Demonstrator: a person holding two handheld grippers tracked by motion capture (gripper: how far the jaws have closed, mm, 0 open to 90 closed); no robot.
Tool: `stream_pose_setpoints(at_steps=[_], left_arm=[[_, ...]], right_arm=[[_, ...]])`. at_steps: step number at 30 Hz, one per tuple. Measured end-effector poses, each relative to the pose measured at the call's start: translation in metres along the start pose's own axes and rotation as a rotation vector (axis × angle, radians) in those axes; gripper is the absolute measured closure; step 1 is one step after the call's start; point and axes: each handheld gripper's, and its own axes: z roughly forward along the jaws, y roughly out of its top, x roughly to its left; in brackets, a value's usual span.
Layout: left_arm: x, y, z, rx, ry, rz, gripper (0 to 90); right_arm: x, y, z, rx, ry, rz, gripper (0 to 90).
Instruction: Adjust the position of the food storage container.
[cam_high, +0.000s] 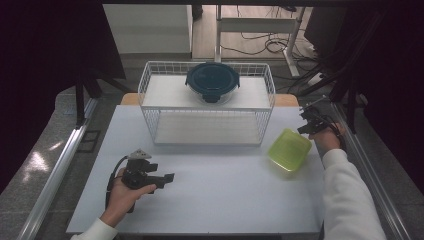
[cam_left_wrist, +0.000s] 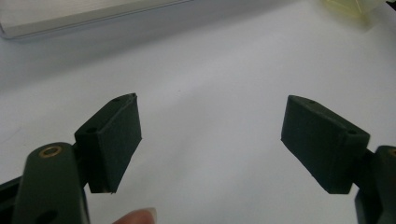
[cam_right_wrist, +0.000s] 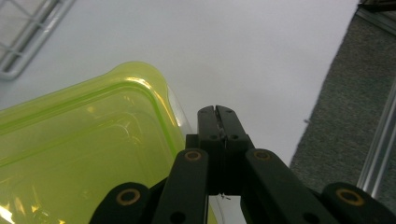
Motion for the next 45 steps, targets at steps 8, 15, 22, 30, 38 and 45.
stream_pose_setpoints(at_steps=[8,15,22,30,38,45], left_arm=[[-0.002,0.001,-0.003,-0.009,-0.014,0.002,19.7],[-0.004,0.001,-0.002,-0.005,-0.022,0.008,19.7],[-0.008,0.002,-0.003,-0.006,-0.027,0.013,19.8],[-0.009,0.001,-0.001,0.002,-0.028,0.016,19.8],[-0.009,0.001,0.0,0.007,-0.027,0.018,19.8],[-0.009,0.001,-0.001,0.007,-0.022,0.017,19.8]], right_arm=[[0.018,-0.016,0.003,0.037,0.044,0.003,88.8],[0.034,-0.026,-0.004,0.044,0.067,-0.007,88.8],[0.054,-0.037,-0.011,0.05,0.104,-0.015,88.8],[0.079,-0.043,-0.016,0.047,0.148,-0.029,88.8],[0.098,-0.047,-0.018,0.042,0.194,-0.025,88.8],[0.121,-0.054,-0.021,0.038,0.26,-0.047,88.8]])
